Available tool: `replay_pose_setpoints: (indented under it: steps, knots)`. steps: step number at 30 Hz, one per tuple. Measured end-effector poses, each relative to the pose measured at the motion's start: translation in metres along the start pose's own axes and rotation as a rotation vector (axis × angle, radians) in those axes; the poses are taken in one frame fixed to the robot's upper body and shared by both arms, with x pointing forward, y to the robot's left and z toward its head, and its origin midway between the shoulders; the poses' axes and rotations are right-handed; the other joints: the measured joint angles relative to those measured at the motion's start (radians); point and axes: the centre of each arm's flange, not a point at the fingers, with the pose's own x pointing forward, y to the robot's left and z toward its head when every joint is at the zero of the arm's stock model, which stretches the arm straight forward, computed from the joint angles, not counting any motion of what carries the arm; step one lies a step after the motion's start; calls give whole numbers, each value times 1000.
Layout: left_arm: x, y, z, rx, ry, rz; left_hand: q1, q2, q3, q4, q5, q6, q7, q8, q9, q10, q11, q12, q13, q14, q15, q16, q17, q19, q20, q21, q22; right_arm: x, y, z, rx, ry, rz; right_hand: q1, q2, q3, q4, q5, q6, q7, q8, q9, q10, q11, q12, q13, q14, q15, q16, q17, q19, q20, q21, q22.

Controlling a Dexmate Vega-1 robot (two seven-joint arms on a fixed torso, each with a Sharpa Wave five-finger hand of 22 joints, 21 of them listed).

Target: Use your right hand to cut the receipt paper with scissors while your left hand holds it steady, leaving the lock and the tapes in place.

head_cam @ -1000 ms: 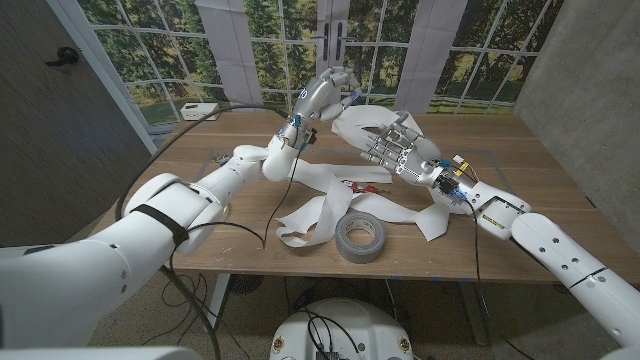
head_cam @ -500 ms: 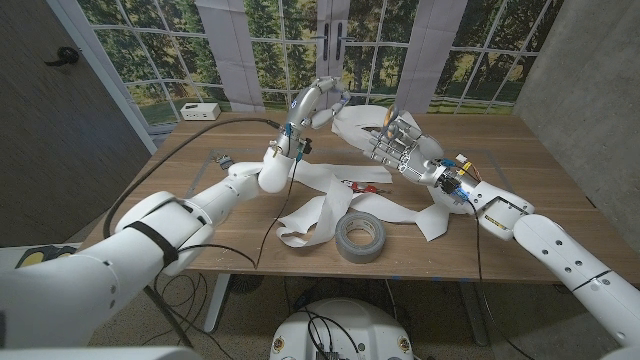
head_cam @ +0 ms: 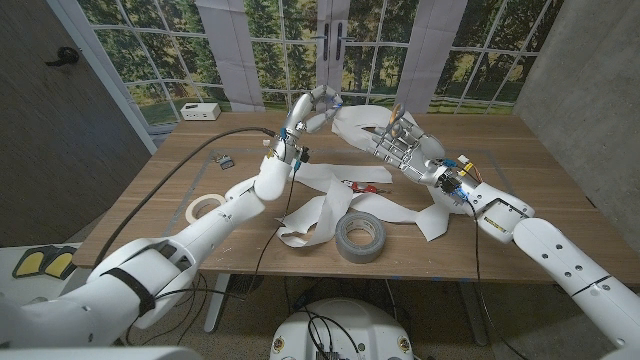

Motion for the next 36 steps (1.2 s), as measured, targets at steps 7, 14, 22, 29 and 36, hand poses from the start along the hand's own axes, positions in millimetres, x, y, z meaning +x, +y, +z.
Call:
replay_pose_setpoints:
  steps: [7,14,22,29,36]
  knots:
    - [-4,0,0,-137,96,-19,-3,3,-1,-1,0,-4,-2,0,0,0,0,-1,3,0,0,4,5,0,0,0,0,-2,0,1,9,-19,-11,8,9,-5,-3,4,-2,-2,11,-3,24,-24,9,19,12,2,20,19,11,-11,3,0]
    - [-7,-3,2,-220,134,-31,1,9,-14,3,0,-20,-8,4,18,-5,5,-2,13,5,0,5,12,42,36,13,5,-2,1,2,-5,-23,-4,12,13,-5,-3,4,-2,-2,11,-14,14,-33,11,30,13,0,31,32,11,-21,3,5]
    - [-9,-10,1,-310,176,-49,-55,44,-35,39,0,-55,9,-29,5,-1,-6,10,32,76,-19,43,45,64,68,46,19,-1,3,6,-45,-26,29,17,18,-9,-7,4,-11,-4,21,-19,-18,-65,0,41,13,0,40,51,7,-29,3,5]
    - [-10,-17,-4,-390,221,-109,-253,38,-18,71,-9,24,39,-108,-84,12,-18,12,-45,137,-39,11,26,70,62,72,21,2,3,8,-82,-22,54,21,22,-9,-7,4,-11,-4,23,-24,-24,-70,0,45,13,0,46,56,11,-32,3,5]
    - [-5,-23,-6,-436,237,-182,-492,54,-40,232,-33,115,77,-202,-176,151,-3,3,-168,154,-50,-23,-12,89,64,81,16,6,8,9,-112,-12,89,24,25,-13,-11,4,-17,1,31,-24,-26,-68,-8,50,9,-3,50,65,7,-36,3,5]
